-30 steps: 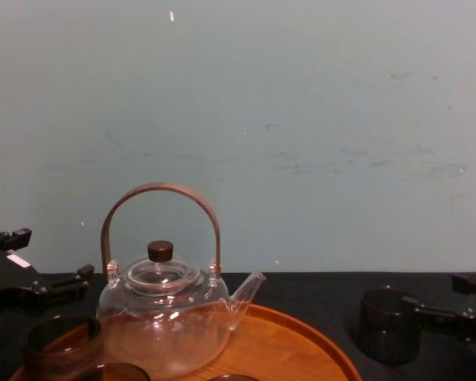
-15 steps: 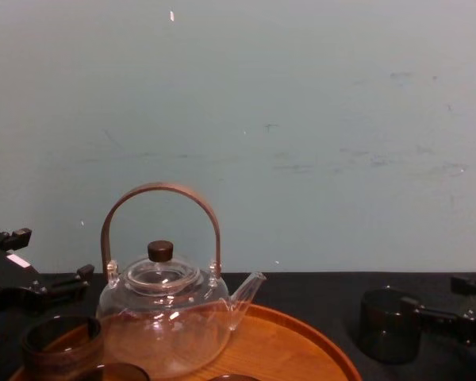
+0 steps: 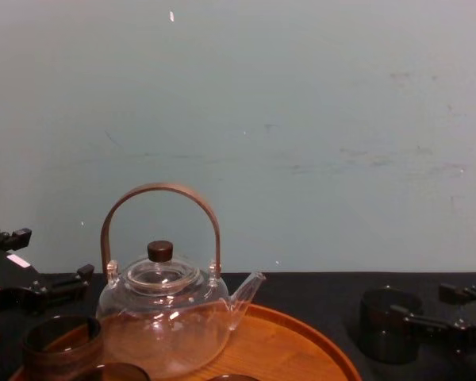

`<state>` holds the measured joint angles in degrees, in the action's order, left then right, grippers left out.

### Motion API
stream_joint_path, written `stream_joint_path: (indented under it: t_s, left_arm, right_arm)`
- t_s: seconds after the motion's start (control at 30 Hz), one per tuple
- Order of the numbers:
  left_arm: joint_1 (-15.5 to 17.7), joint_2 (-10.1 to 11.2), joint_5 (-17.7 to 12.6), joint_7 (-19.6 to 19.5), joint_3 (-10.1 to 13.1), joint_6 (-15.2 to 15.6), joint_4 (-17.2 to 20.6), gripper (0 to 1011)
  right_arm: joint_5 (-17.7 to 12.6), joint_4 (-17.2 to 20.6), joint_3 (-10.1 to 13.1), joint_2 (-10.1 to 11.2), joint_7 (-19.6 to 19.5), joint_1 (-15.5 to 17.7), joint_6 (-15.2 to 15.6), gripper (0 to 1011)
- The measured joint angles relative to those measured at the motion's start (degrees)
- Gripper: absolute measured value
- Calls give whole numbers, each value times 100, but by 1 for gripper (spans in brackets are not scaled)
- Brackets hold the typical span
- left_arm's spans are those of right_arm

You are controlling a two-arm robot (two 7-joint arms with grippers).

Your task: Pick up the glass from the table and place it on the tray.

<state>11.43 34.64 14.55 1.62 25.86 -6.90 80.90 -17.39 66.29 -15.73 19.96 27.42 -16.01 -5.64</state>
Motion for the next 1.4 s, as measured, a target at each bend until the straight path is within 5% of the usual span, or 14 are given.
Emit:
stream_joint_path:
  t_s: [0.77,1.4]
  left_arm:
    - [0,0,0,0,0,0,0,1001]
    - [0,0,0,0,0,0,0,1001]
  right_arm:
    - [-190,-1090,-157,-187,250,-678,-6,1002]
    - [29,-2949,-423,-637,712,-1852,-519,1002]
